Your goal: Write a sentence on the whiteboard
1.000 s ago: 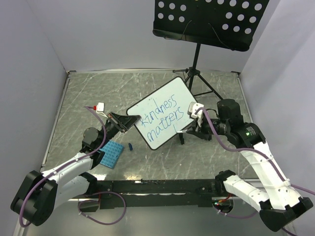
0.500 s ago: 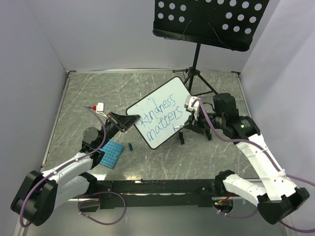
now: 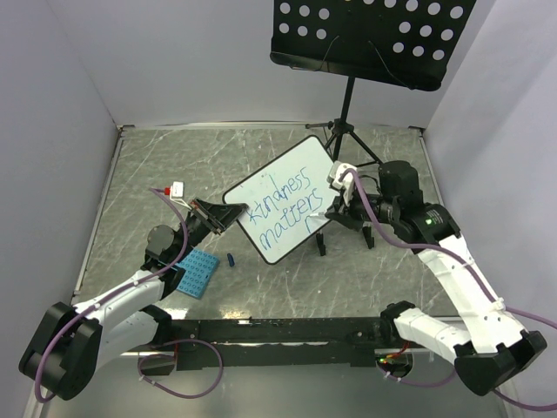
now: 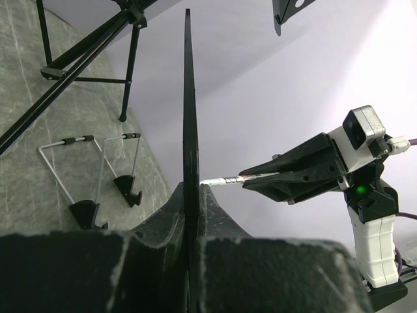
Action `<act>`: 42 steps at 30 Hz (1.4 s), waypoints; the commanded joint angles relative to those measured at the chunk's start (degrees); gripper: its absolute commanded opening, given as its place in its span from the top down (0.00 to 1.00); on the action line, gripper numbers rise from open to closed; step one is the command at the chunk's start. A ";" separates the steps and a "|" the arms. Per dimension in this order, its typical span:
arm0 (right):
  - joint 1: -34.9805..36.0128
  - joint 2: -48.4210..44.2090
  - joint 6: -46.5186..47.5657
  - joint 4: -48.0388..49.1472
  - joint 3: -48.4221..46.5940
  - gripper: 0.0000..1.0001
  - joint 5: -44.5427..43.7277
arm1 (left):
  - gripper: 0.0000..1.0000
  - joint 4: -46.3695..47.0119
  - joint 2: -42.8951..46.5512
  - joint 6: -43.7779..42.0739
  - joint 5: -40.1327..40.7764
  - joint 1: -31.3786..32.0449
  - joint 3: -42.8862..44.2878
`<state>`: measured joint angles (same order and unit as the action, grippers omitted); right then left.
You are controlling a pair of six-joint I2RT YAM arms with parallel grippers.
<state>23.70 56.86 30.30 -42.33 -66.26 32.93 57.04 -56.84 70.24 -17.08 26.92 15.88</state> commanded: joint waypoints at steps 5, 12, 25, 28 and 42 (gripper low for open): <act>-0.76 -4.03 2.30 -3.72 2.71 1.00 -0.32 | 0.99 8.79 2.88 2.10 -0.67 0.06 3.11; -0.68 -5.44 3.62 -6.45 5.08 1.00 0.56 | 0.99 9.50 2.00 2.36 -0.76 -0.02 3.28; -0.94 -2.64 0.02 0.49 1.66 1.00 -0.76 | 0.99 8.71 1.82 2.10 -1.38 -0.02 3.98; -1.29 -1.67 -0.59 1.81 0.70 1.00 -0.76 | 0.99 8.62 2.26 2.10 -1.46 -0.02 3.63; -3.66 -1.75 0.36 0.06 0.78 1.00 -0.76 | 0.99 8.09 3.22 1.66 -0.94 -0.11 3.11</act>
<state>20.93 56.69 29.67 -41.21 -64.64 32.45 54.92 -56.34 69.49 -17.28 26.92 15.88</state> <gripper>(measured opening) 0.205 0.064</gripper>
